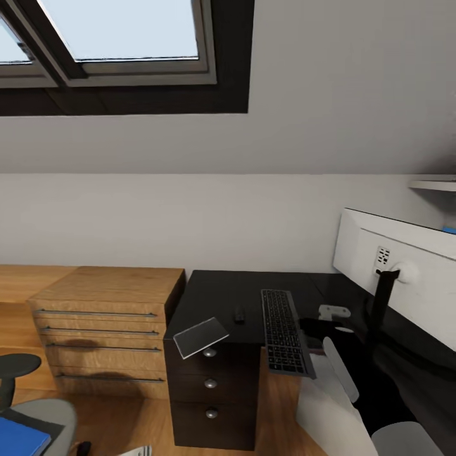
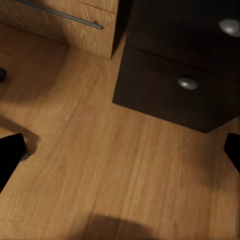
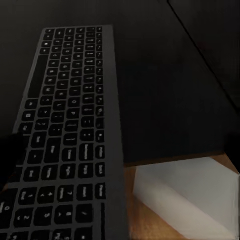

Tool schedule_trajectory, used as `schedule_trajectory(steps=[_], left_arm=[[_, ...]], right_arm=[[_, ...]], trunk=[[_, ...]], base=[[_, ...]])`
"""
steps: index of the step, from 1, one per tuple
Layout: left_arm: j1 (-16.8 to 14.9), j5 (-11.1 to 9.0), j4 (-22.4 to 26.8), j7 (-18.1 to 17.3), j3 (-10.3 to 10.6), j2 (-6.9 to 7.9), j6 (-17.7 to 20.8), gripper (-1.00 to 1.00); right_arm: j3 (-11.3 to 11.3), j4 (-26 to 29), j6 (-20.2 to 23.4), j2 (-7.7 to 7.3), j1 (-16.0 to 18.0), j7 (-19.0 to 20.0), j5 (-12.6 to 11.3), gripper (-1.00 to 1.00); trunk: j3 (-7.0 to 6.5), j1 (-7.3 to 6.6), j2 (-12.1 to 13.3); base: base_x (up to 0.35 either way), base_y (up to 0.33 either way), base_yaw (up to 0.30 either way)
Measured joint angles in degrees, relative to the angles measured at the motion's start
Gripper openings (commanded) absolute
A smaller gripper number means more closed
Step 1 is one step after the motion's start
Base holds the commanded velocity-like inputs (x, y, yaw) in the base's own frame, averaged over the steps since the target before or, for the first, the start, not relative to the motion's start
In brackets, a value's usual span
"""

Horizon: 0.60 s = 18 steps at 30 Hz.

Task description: In the bedroom, organize the workspace by keeping the computer under the desk, ensuring the monitor is on the desk, placing the keyboard on the desk next to the monitor, placing the mouse on the desk next to the keyboard, moving the folder from the swivel chair onto the desk next to the mouse, stacking the notebook on top of the folder with the pen on top of the notebook, and positioning the swivel chair next to the desk.

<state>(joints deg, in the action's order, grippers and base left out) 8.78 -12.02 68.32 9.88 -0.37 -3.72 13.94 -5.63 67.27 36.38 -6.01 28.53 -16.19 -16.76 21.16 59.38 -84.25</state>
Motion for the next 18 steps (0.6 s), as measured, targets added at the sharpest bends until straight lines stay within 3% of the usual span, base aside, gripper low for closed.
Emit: schedule_trajectory(steps=[11, 18], left_arm=[[0.0, 0.0, -0.4, 0.1, 0.0, 0.06, -0.5, 1.00], [0.0, 0.0, -0.5, 0.1, 0.0, -0.01, -0.5, 1.00]], right_arm=[[0.1, -6.8, -10.8, 0.03, 0.1, -3.6, 0.1, 1.00], [0.1, -12.6, -24.4, 0.09, 0.1, -5.9, -0.2, 1.00]], trunk=[[0.00, 0.00, 0.0], [0.00, 0.00, 0.0]], base=[[0.000, -0.038, 0.000], [0.000, -0.003, 0.000]])
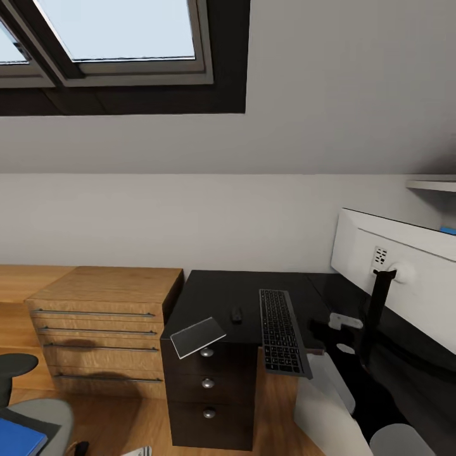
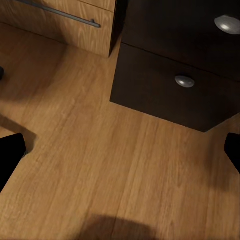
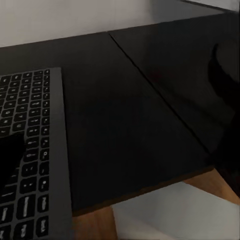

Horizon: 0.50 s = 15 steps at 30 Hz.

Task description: In the bedroom, organize the workspace by keeping the computer under the desk, ensuring the monitor is on the desk, placing the keyboard on the desk next to the monitor, placing the mouse on the desk next to the keyboard, moving the folder from the swivel chair onto the desk next to the mouse, stacking the notebook on top of the folder with the pen on top of the notebook, and positioning the swivel chair next to the desk.

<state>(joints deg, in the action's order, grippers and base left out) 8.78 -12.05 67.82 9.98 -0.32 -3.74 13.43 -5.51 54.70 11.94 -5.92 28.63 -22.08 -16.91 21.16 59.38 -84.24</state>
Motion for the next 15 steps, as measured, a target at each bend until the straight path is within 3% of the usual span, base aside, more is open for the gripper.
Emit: schedule_trajectory(steps=[5, 10, 15], left_arm=[[0.0, 0.0, 0.0, 0.0, 0.0, -0.01, 0.0, 1.00], [0.0, 0.0, 0.0, 0.0, 0.0, -0.01, 0.0, 1.00], [0.0, 0.0, 0.0, 0.0, 0.0, -0.01, 0.0, 1.00]], right_arm=[[0.1, -7.0, -9.0, -0.01, 0.2, -0.4, -0.1, 1.00], [0.2, -13.1, -11.9, -0.20, 1.3, -0.5, 0.1, 1.00], [0.2, -19.4, -13.1, -1.28, 4.7, -0.6, 0.2, 1.00]], trunk=[[0.00, 0.00, 0.0], [0.00, 0.00, 0.0], [0.00, 0.00, 0.0]], base=[[0.000, 0.000, 0.000], [0.000, 0.000, 0.000], [0.000, 0.000, 0.000]])
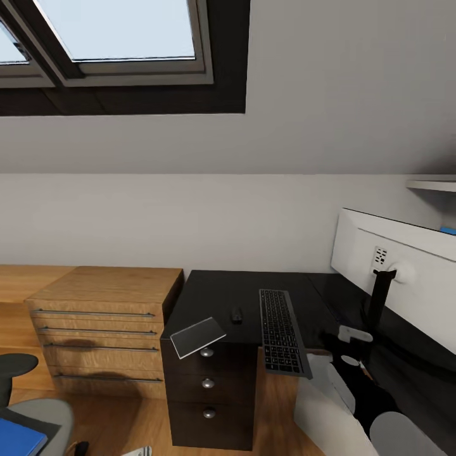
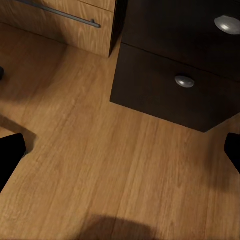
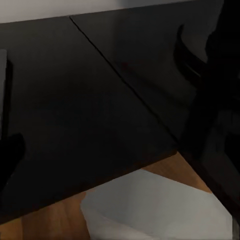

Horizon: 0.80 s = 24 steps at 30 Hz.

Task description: In the bedroom, organize the workspace by keeping the computer under the desk, ensuring the monitor is on the desk, placing the keyboard on the desk next to the monitor, placing the mouse on the desk next to the keyboard, moving the folder from the swivel chair onto the desk next to the mouse, stacking the notebook on top of the folder with the pen on top of the notebook, and positioning the swivel chair next to the desk.

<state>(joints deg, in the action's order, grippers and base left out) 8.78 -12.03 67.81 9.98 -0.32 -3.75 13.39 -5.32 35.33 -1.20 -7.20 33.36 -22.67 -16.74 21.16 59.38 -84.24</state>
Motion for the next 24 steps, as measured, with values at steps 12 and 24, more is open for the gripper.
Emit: schedule_trajectory(steps=[12, 24], left_arm=[[0.0, 0.0, 0.0, 0.0, 0.0, 0.00, 0.0, 1.00], [0.0, 0.1, 0.0, -0.1, 0.0, 0.00, 0.0, 1.00]], right_arm=[[-0.1, -7.0, -10.9, -1.68, 3.3, -0.7, 0.0, 1.00], [-0.7, -6.5, -15.9, -1.30, 3.3, -8.3, 1.4, 1.00]], trunk=[[0.00, 0.00, 0.0], [0.00, 0.00, 0.0]], base=[[0.000, 0.000, 0.000], [0.000, 0.000, 0.000]])
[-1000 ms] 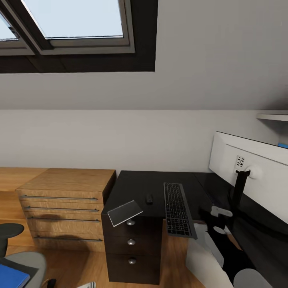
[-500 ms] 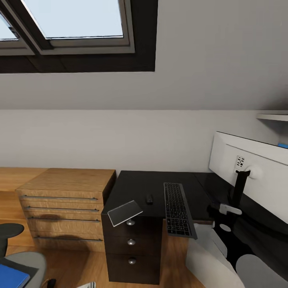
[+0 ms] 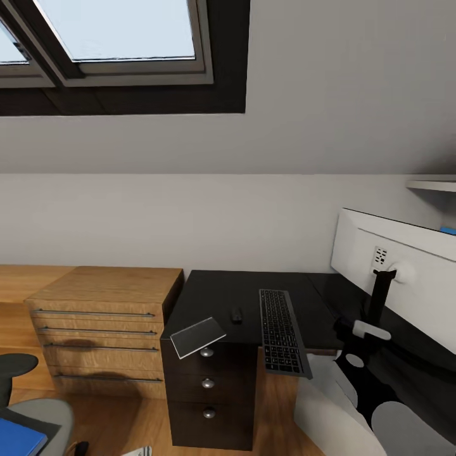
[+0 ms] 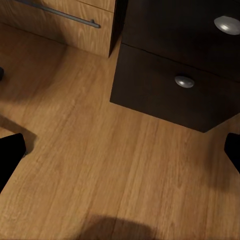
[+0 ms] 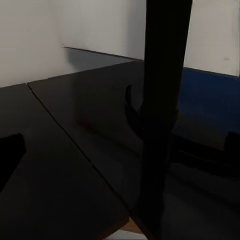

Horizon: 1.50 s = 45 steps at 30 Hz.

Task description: In the bedroom, organize the workspace by keeping the computer under the desk, ensuring the monitor is on the desk, placing the keyboard on the desk next to the monitor, placing the mouse on the desk next to the keyboard, moving the folder from the swivel chair onto the desk next to the mouse, stacking the notebook on top of the folder with the pen on top of the notebook, and positioning the swivel chair next to the desk.

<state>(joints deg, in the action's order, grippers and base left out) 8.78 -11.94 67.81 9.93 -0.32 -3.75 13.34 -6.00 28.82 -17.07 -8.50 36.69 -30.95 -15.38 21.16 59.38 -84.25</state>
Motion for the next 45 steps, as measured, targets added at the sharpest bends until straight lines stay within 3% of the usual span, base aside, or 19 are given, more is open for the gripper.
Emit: schedule_trajectory(steps=[7, 28, 37, 45], left_arm=[[0.0, 0.0, 0.0, 0.0, 0.0, 0.00, 0.0, 1.00], [0.0, 0.0, 0.0, 0.0, 0.1, 0.00, 0.1, 1.00], [0.0, -0.1, 0.0, 0.0, 0.0, 0.03, 0.2, 1.00], [0.0, -0.2, -7.6, 0.0, -0.1, 1.17, -0.3, 1.00]], right_arm=[[0.1, -0.1, 0.0, 0.04, 0.0, -0.1, 1.3, 1.00], [-0.1, -0.3, 0.0, 0.05, 0.0, 0.0, 1.9, 1.00], [-0.6, -0.4, 0.0, 0.96, 0.0, 0.0, 4.7, 1.00], [-0.6, -0.5, 0.0, 1.27, 0.0, 0.1, 5.8, 1.00]], trunk=[[0.00, 0.00, 0.0], [0.00, 0.00, 0.0], [0.00, 0.00, 0.0], [0.00, 0.00, 0.0]], base=[[0.000, 0.000, -0.023], [0.000, 0.000, -0.226], [0.000, 0.000, -0.042], [0.000, 0.000, -0.002]])
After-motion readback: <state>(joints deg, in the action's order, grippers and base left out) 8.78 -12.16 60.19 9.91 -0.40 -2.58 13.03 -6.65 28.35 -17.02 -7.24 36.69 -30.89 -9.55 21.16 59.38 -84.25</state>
